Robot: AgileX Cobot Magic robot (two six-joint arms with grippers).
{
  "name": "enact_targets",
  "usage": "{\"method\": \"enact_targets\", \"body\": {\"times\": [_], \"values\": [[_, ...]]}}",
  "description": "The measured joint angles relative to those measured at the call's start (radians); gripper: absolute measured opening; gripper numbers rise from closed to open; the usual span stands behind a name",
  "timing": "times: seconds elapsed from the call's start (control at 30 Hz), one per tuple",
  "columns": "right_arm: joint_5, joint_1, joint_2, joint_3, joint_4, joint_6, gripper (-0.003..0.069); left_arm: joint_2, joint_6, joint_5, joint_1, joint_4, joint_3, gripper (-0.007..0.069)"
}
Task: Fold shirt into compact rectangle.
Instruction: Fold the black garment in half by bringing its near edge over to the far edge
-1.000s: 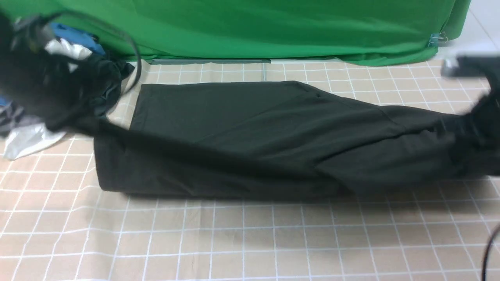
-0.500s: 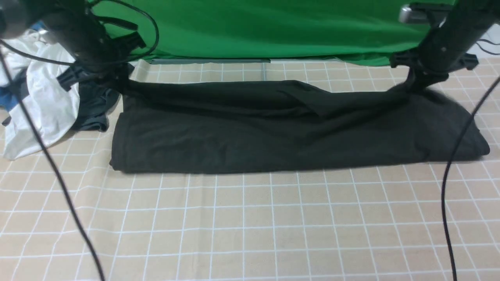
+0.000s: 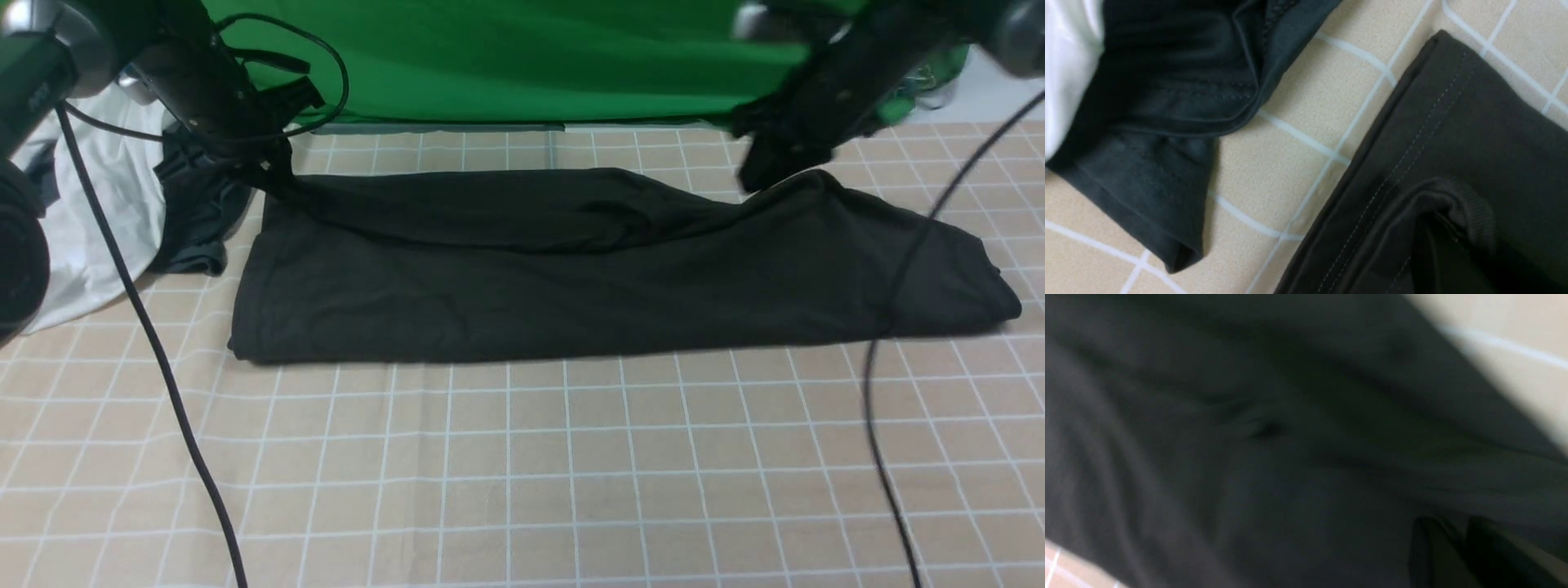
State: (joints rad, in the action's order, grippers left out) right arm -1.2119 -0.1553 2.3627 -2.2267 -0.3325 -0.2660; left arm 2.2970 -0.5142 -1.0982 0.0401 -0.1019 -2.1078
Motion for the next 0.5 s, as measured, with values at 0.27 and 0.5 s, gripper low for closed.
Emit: {"method": "enact_targets", "body": {"times": [0.27,0.5], "values": [[0.046,-0.127,0.054,0.0,0.118,-0.045,0.0458,0.0,0.007,0.0,0.001,-0.009,0.0,0.003],[0.204,-0.145,0.086,0.0,0.14,0.113,0.0461,0.0,0.022,-0.001,0.001,-0.01,0.0,0.003]]}}
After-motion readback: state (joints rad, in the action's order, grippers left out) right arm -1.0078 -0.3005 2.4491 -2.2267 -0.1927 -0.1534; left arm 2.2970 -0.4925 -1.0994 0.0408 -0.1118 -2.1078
